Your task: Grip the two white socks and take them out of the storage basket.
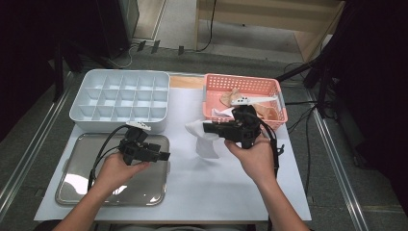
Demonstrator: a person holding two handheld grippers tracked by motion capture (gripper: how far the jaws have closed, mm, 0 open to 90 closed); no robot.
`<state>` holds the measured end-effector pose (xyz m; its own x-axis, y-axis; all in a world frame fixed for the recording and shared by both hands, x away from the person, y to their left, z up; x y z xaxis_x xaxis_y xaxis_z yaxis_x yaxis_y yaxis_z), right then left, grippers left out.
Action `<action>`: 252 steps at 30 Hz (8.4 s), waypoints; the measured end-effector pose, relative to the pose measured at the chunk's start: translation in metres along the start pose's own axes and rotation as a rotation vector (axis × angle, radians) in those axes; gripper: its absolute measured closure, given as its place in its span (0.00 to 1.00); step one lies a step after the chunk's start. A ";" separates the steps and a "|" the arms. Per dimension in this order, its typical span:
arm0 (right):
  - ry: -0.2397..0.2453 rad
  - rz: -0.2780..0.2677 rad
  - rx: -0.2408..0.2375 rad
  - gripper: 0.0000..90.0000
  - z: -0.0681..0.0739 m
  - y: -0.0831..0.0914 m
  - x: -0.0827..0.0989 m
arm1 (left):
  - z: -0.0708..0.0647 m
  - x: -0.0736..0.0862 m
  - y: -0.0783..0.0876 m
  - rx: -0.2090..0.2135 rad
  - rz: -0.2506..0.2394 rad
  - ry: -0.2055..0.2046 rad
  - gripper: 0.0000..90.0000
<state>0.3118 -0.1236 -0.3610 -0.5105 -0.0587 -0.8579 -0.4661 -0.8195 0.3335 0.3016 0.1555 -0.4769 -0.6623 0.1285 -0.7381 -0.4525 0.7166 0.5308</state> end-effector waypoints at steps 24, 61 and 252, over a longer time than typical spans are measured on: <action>-0.067 0.150 0.128 0.98 -0.067 -0.047 0.092 | -0.007 0.001 -0.015 0.010 0.009 -0.012 0.45; 0.056 0.110 0.089 0.72 -0.082 -0.067 0.102 | -0.005 -0.001 -0.028 0.011 0.031 -0.060 0.46; -0.160 0.286 0.444 0.93 -0.186 -0.111 -0.012 | -0.013 0.002 -0.031 0.029 0.040 -0.080 0.47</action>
<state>0.5043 -0.1383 -0.4605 -0.7485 -0.1280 -0.6507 -0.5354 -0.4625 0.7067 0.3069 0.1247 -0.4894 -0.6296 0.2109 -0.7477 -0.4082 0.7291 0.5494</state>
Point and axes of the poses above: each handheld gripper's, and its own axes: y roughly backward along the jaws, x roughly out of its underside, z roughly to its left, the point moved 2 cm from there along -y, roughly forward along the jaws, and after that the axes turned 14 degrees about -z, right-handed, at the moved point
